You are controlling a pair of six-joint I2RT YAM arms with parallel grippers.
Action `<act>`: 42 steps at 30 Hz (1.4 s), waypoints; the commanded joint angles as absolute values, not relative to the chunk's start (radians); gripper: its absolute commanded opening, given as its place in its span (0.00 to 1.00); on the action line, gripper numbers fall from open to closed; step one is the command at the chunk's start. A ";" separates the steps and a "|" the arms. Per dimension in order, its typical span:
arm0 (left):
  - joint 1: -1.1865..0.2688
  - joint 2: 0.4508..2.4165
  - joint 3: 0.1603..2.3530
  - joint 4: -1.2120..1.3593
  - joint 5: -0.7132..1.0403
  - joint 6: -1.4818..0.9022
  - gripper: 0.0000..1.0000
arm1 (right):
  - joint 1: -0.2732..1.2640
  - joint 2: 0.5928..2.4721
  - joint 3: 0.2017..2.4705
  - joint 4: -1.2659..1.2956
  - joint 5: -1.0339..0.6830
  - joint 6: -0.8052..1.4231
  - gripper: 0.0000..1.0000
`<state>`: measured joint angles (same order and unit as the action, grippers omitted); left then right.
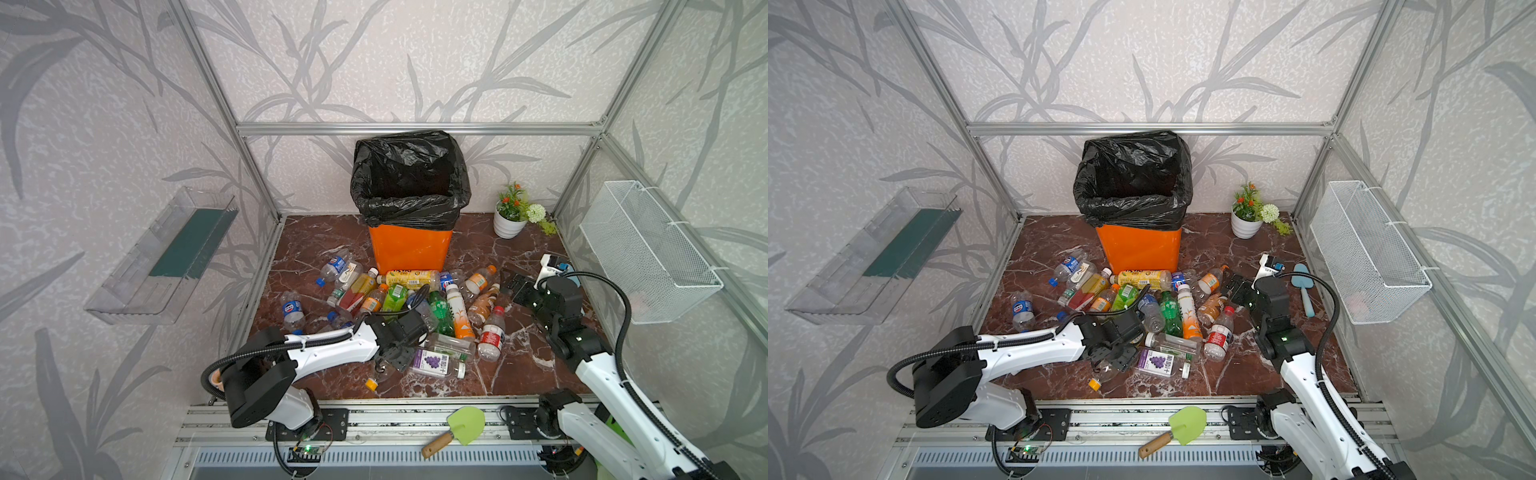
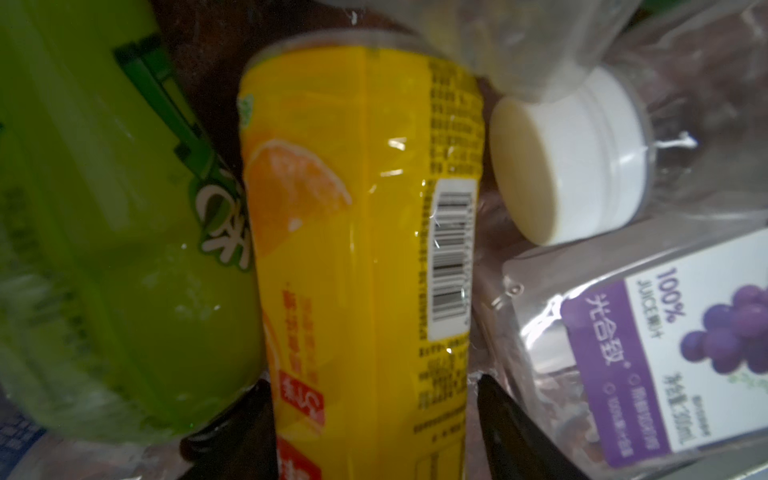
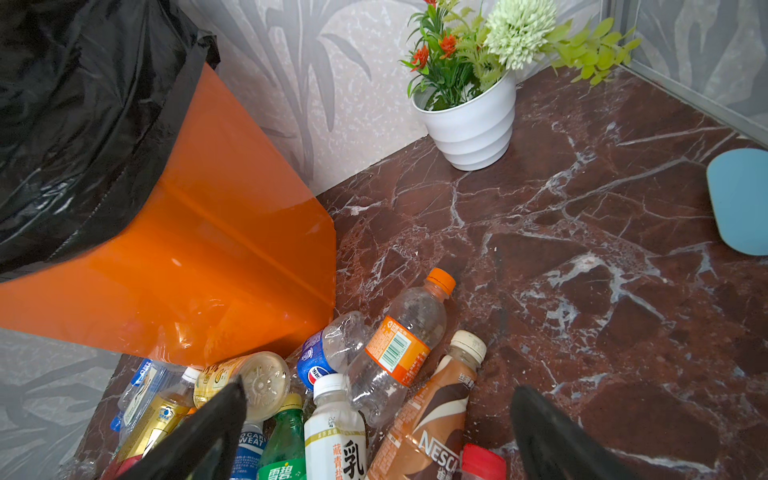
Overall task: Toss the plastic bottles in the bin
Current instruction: 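Grasp the yellow juice bottle with the left gripper while the right gripper returns, then lift the yellow juice bottle with the left gripper and carry it over the bin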
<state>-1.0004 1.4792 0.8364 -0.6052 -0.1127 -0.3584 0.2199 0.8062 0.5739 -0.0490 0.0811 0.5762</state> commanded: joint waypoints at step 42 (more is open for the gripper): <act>-0.944 0.742 1.002 -0.554 -0.400 -0.131 0.46 | 0.172 0.749 0.562 -0.011 0.102 0.621 0.99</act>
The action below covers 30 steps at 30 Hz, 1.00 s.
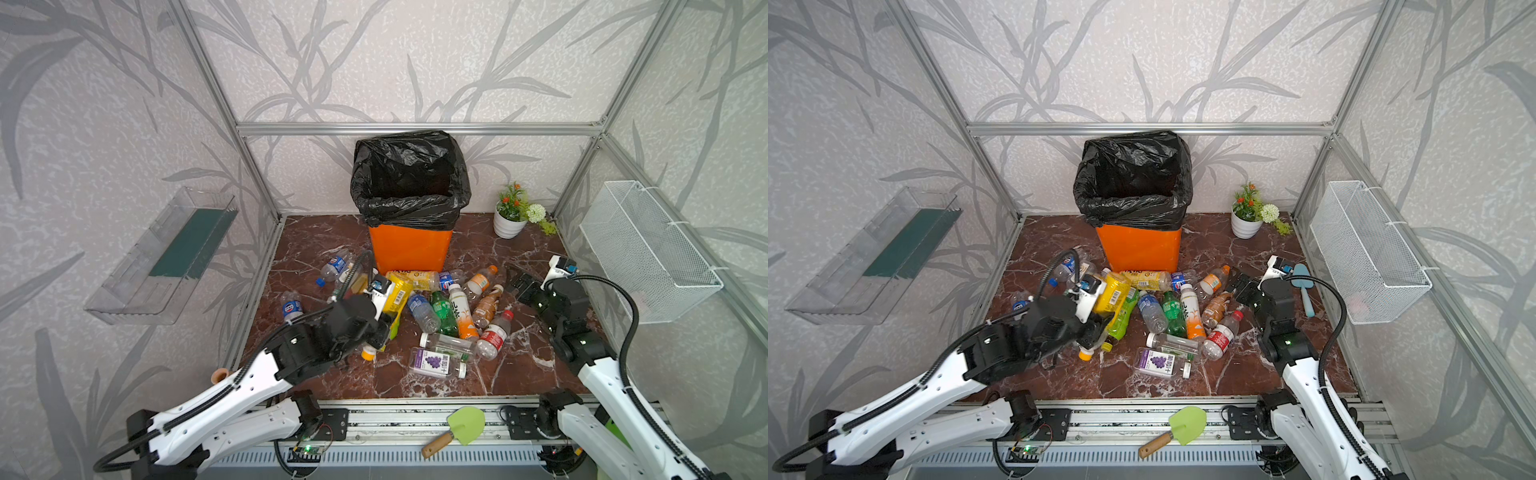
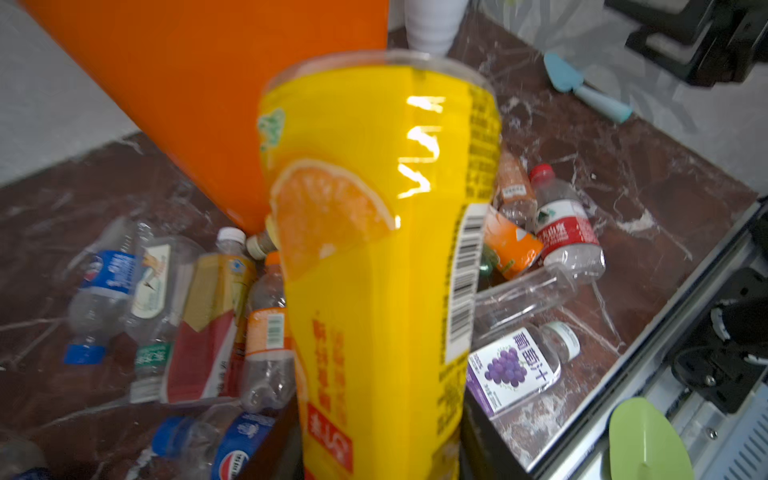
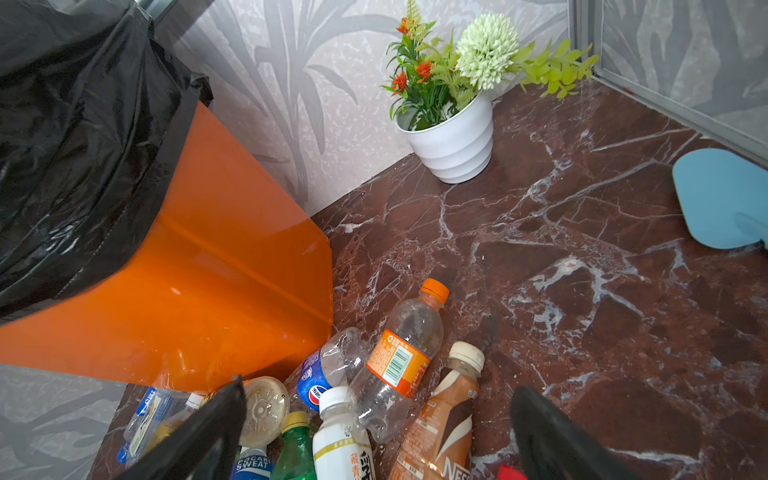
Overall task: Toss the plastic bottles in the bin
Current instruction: 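Lift the yellow juice bottle with the left gripper and carry it over the bin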
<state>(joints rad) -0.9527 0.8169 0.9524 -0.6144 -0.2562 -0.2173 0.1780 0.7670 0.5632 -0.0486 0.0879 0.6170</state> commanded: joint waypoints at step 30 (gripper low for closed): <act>-0.455 1.859 2.567 -0.535 0.162 -0.041 0.99 | 0.150 0.598 0.542 -0.185 0.074 0.577 0.99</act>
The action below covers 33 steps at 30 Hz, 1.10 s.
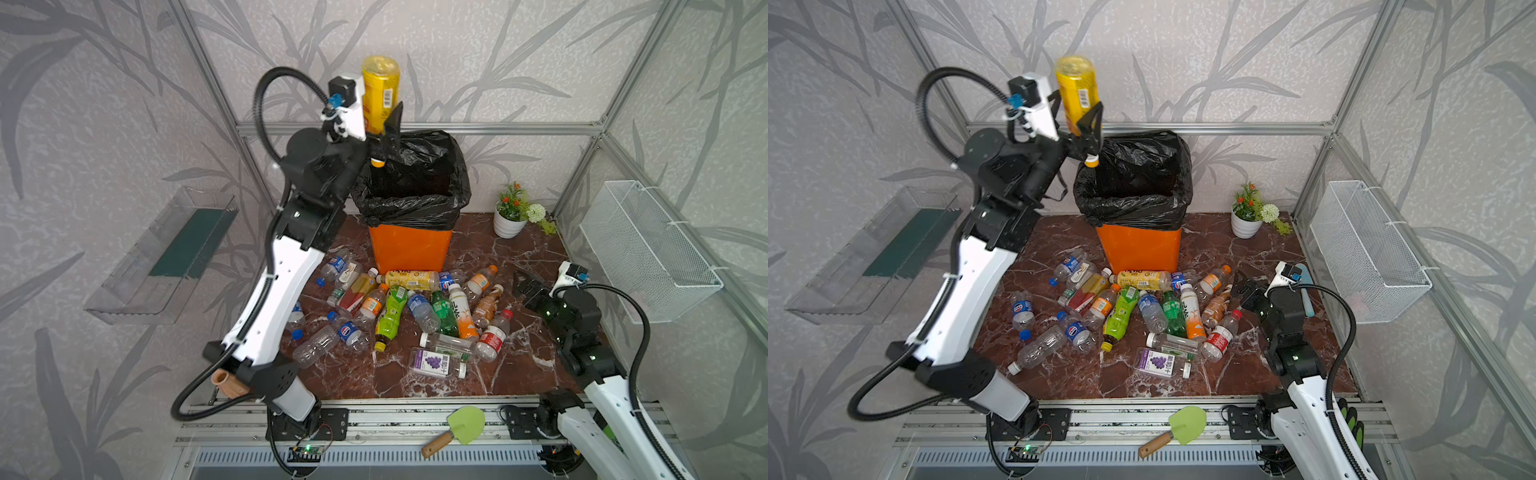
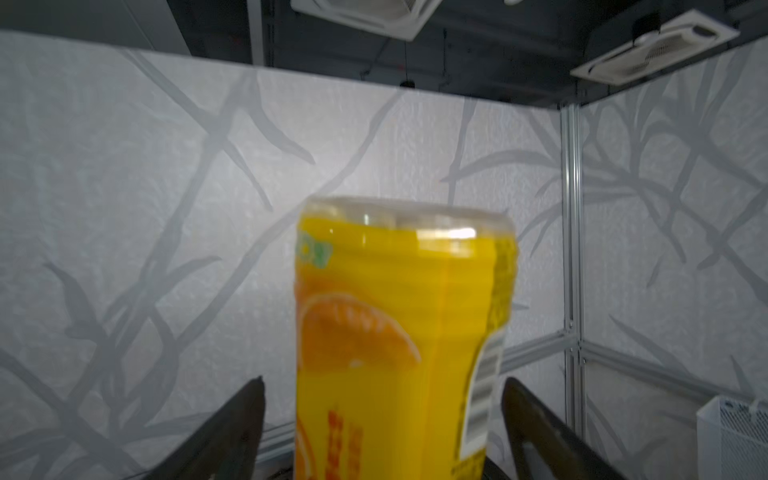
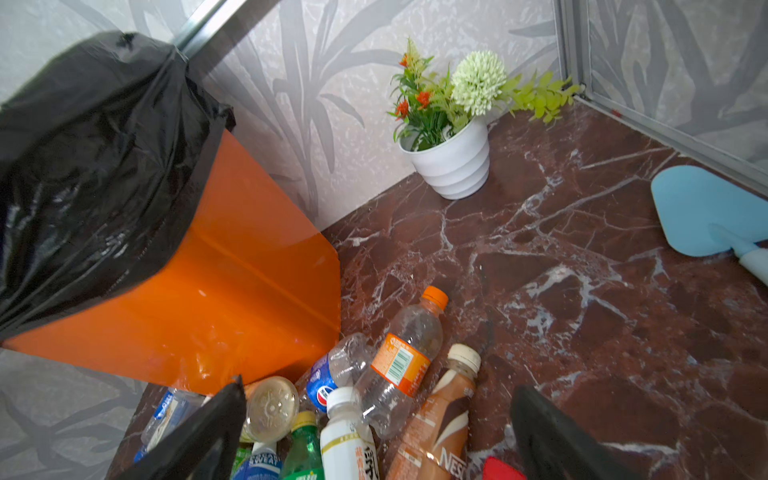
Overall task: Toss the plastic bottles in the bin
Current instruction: 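Lift the yellow juice bottle with the left gripper and carry it over the bin, then release the juice bottle into the bin and lower the left gripper back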
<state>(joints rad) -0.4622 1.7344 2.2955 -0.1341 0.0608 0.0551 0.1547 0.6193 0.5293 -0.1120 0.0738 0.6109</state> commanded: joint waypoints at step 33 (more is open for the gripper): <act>-0.457 0.745 0.880 -0.208 -0.097 -0.305 0.99 | 0.188 0.732 0.429 -0.423 -0.112 0.813 0.87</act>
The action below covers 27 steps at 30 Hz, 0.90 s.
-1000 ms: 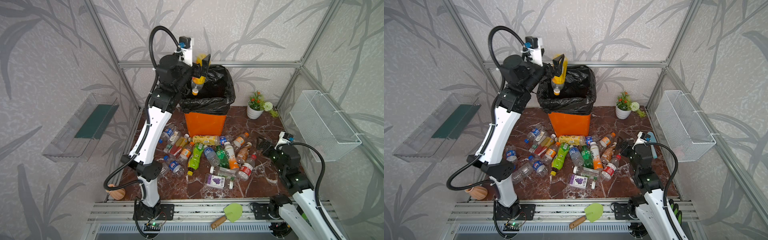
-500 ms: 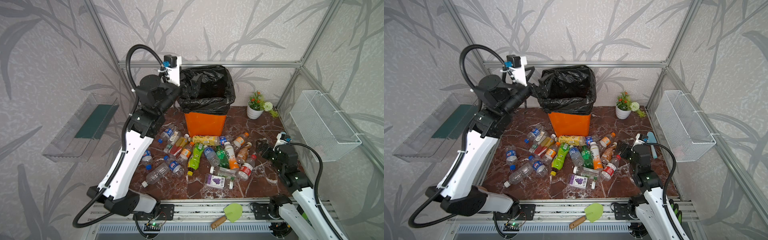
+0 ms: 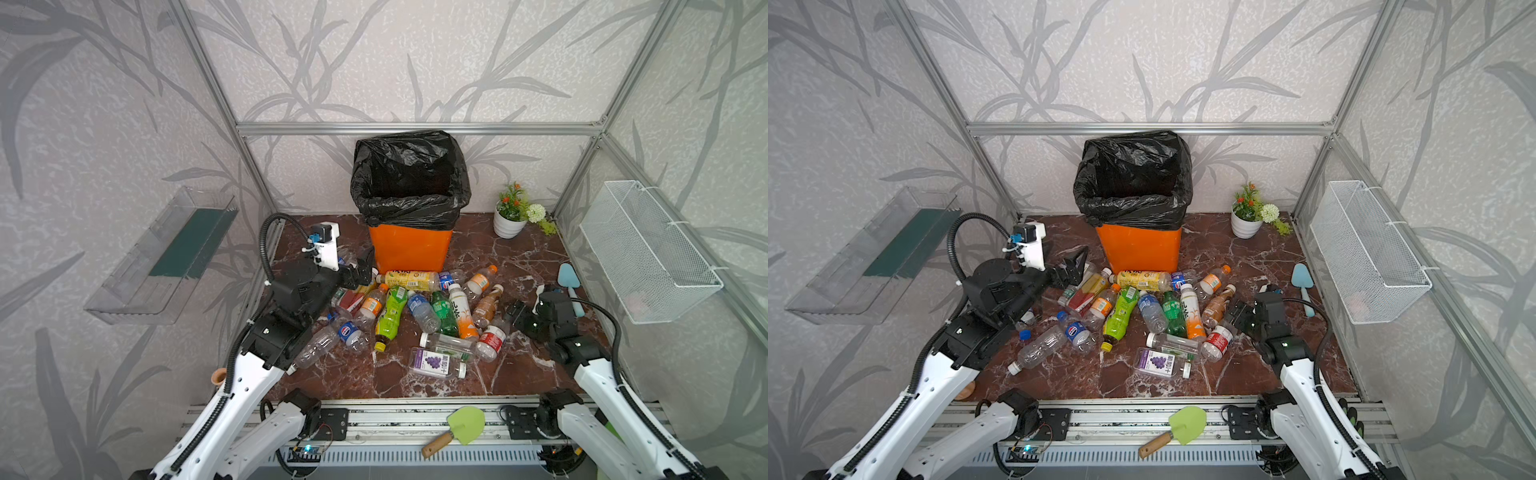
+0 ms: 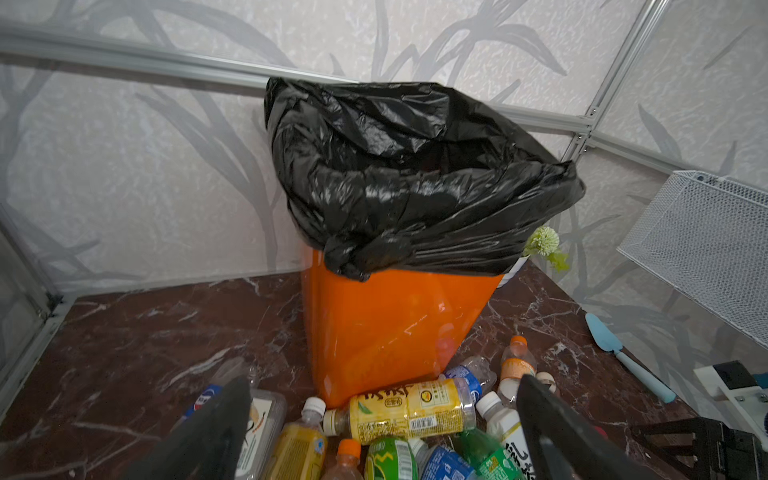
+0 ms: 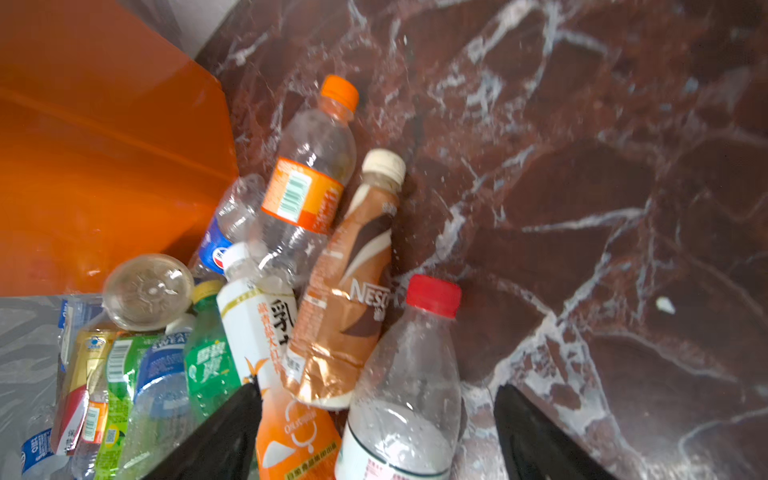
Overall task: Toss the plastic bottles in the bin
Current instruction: 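Release the juice bottle into the bin and lower the left gripper back, then grasp the red-capped water bottle with the right gripper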
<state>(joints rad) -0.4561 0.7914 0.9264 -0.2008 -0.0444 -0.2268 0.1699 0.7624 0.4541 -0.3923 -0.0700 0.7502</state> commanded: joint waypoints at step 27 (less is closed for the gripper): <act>-0.456 0.772 0.844 -0.266 -0.178 -0.376 0.99 | 0.304 0.975 0.372 -0.334 -0.071 0.835 0.78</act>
